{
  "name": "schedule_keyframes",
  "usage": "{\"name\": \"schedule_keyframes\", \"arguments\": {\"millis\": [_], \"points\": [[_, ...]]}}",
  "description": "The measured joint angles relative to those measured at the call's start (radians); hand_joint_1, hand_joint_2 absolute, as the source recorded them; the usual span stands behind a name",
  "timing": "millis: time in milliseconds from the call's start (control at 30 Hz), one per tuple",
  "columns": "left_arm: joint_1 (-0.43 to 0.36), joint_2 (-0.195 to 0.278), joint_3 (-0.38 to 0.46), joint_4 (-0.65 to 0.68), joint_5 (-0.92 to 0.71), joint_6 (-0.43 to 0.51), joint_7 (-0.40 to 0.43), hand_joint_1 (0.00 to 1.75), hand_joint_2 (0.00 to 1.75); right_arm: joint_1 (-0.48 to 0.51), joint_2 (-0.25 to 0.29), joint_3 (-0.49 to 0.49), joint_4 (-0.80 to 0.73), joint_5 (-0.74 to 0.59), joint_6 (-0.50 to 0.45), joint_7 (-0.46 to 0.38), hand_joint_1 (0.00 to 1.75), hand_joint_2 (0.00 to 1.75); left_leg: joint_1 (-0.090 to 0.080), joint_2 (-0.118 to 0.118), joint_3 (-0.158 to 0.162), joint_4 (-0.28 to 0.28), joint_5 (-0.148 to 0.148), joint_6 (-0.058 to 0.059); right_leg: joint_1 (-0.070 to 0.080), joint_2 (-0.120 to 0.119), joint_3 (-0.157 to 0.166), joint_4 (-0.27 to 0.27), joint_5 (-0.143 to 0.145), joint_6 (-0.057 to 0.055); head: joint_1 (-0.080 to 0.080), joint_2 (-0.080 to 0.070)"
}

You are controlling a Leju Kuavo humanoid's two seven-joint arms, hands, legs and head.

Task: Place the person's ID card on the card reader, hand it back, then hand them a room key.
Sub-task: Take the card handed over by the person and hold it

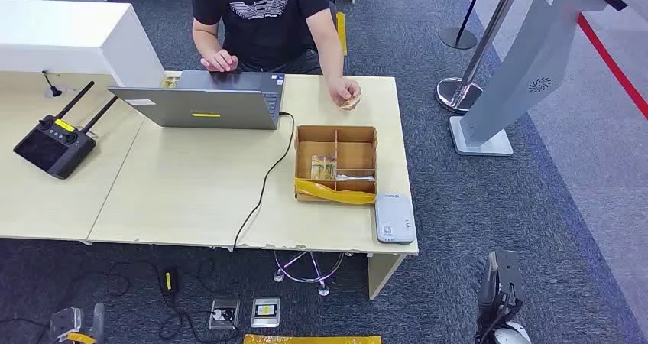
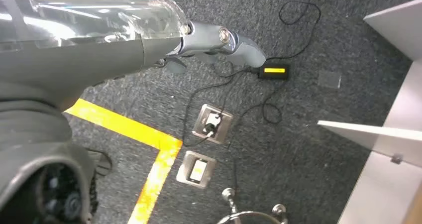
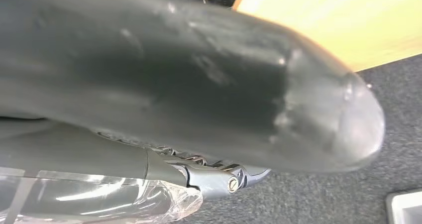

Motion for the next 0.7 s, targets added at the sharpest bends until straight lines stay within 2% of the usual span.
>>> {"name": "schedule_keyframes", "arguments": {"millis": [167, 300, 467, 700], "points": [[-0.023, 0.008, -0.022, 0.063, 0.044, -0.004, 0.000, 0.00, 0.00, -0.010, -0.018, 0.044, 0.023, -0.053, -0.006, -0.024, 0.00, 0.00, 0.000, 0.000, 0.000, 0.000, 0.000, 0.000, 0.000, 0.000, -0.001, 0.000, 0.000, 0.000, 0.000, 0.000], [-0.035, 0.013, -0.042, 0.111, 0.061, -0.004, 0.031, 0.00, 0.00, -0.013, -0.024, 0.077, 0.084, -0.091, 0.006, -0.045, 0.00, 0.00, 0.000, 0.000, -0.001, 0.000, 0.000, 0.000, 0.000, 0.000, -0.002, 0.000, 0.000, 0.000, 0.000, 0.000], [-0.046, 0.010, -0.066, 0.163, 0.073, 0.015, 0.116, 0.00, 0.00, -0.021, -0.022, 0.114, 0.185, -0.129, 0.010, -0.036, 0.00, 0.00, 0.000, 0.000, -0.002, 0.000, -0.001, 0.000, 0.000, 0.000, -0.003, 0.000, 0.000, 0.000, 0.000, 0.000], [-0.055, -0.002, -0.097, 0.228, 0.097, 0.053, 0.266, 0.00, 0.00, -0.027, -0.014, 0.163, 0.328, -0.167, 0.009, 0.039, 0.00, 0.00, 0.000, 0.000, -0.003, 0.000, -0.001, 0.000, 0.000, 0.000, -0.004, 0.000, 0.000, 0.000, 0.000, 0.000]]}}
